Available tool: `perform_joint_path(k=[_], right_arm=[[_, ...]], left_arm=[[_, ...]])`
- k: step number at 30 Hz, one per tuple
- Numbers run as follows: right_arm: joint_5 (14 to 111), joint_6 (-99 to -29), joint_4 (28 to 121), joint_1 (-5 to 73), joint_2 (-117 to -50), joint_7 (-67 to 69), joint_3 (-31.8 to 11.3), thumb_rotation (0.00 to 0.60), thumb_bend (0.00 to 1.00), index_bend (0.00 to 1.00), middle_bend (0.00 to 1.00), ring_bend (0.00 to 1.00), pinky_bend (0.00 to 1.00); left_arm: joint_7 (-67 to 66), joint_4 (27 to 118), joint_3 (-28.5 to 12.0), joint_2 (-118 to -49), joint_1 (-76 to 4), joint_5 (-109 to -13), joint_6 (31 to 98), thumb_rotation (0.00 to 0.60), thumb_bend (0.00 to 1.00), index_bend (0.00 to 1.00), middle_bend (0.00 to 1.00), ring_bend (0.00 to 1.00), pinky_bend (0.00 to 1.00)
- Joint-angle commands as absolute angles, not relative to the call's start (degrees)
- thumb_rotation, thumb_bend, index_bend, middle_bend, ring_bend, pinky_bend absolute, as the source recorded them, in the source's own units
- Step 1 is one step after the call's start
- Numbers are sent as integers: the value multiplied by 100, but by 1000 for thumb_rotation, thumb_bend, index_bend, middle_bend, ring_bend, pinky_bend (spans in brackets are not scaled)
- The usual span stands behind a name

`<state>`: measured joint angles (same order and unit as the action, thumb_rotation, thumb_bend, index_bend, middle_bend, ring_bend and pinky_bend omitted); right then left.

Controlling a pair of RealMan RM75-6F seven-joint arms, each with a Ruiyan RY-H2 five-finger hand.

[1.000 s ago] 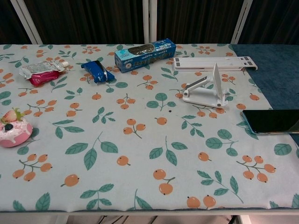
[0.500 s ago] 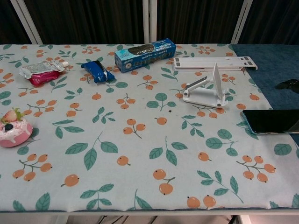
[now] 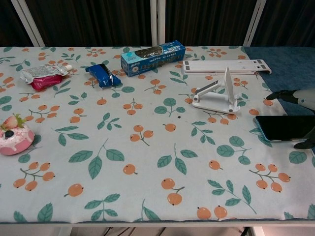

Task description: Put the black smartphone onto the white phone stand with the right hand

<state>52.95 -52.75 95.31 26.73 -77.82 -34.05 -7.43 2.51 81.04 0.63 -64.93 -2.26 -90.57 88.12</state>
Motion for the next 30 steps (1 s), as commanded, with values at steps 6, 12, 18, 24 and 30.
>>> perform_joint_path(k=[6,12,18,24,30], right_arm=[[5092,-5202,9590,2929,-7750,-3427,-641,600,79,130,0,0,0],[4965,-5217,9641,3086,-7752,-3451,-554,600,94,162,0,0,0],[4883,-5284,9678,3199,-7745,-3452,-481,600,132,178,0,0,0],[4765,-5342,9680,3292,-7743,-3483,-406,600,140,201,0,0,0],[4664,-5341,9681,3364,-7725,-3442,-319,600,141,215,0,0,0]], left_arm=[[268,8068,87,-6526,-207,-9013,8771,160,9,51,41,1,123],[306,8039,80,-6519,-205,-9026,8802,158,8,51,41,1,123],[315,8060,79,-6489,-216,-9035,8797,157,8,52,41,1,123],[322,8074,85,-6481,-222,-9026,8770,160,9,51,41,1,123],[331,8075,94,-6473,-210,-9024,8779,163,9,51,41,1,123]])
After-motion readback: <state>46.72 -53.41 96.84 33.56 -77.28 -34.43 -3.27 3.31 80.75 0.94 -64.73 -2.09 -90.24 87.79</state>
